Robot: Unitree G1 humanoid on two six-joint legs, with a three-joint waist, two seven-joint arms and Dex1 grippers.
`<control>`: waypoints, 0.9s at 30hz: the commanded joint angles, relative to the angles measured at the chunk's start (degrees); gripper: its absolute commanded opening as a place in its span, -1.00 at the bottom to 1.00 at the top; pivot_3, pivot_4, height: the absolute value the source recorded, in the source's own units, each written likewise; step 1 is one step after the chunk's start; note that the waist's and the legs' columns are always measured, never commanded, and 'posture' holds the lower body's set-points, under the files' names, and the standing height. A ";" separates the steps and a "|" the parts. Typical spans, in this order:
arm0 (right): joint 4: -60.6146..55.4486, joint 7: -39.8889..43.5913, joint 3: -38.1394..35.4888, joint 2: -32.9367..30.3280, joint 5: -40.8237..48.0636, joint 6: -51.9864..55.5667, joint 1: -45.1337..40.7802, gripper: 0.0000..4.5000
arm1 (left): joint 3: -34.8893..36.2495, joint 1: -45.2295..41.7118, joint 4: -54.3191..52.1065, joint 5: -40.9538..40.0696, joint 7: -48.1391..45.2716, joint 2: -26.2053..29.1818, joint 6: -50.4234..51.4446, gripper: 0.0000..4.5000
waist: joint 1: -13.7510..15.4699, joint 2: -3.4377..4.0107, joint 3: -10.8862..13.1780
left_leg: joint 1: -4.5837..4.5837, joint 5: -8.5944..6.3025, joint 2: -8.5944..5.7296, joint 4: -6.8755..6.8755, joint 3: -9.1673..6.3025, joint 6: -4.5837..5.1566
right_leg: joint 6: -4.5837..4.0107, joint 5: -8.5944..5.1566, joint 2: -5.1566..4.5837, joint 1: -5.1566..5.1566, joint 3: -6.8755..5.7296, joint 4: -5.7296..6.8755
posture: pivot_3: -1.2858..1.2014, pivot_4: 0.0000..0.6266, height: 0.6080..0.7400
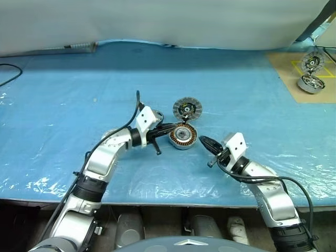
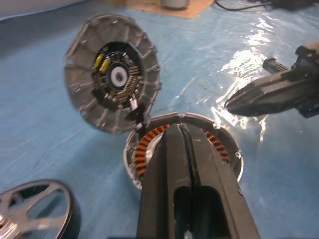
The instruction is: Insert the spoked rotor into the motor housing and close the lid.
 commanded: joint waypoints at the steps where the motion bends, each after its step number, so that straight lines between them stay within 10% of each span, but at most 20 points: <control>1: -5.55 -1.65 -0.25 -0.63 1.40 6.74 -2.11 -0.99 | 2.00 3.62 -5.29 -2.54 -0.80 1.40 -2.55 -1.00 | -0.01 0.00 0.00 | 0.00 0.00 0.01 0.00 0.00 0.00 | 0.00 0.00 0.00 0.00 -0.01 0.00 | 0.03 -0.52 1.00; 9: -10.78 -1.97 2.25 -2.15 5.10 27.40 -11.59 -0.99 | 3.41 12.17 -7.18 -3.37 0.38 2.46 -7.49 -1.00 | 0.01 0.03 0.01 | 0.06 0.00 0.02 -0.01 0.01 -0.01 | 0.01 0.00 0.00 0.00 0.01 0.02 | 0.03 -0.52 1.00; 27: -5.93 -4.42 10.48 -2.00 1.45 38.69 -21.53 -0.99 | 1.25 15.19 5.26 0.43 2.66 -2.03 -24.56 -1.00 | 0.02 0.04 0.00 | 0.12 0.01 0.04 0.06 0.01 -0.04 | 0.01 0.01 0.03 0.00 0.05 0.11 | 0.03 -0.52 1.00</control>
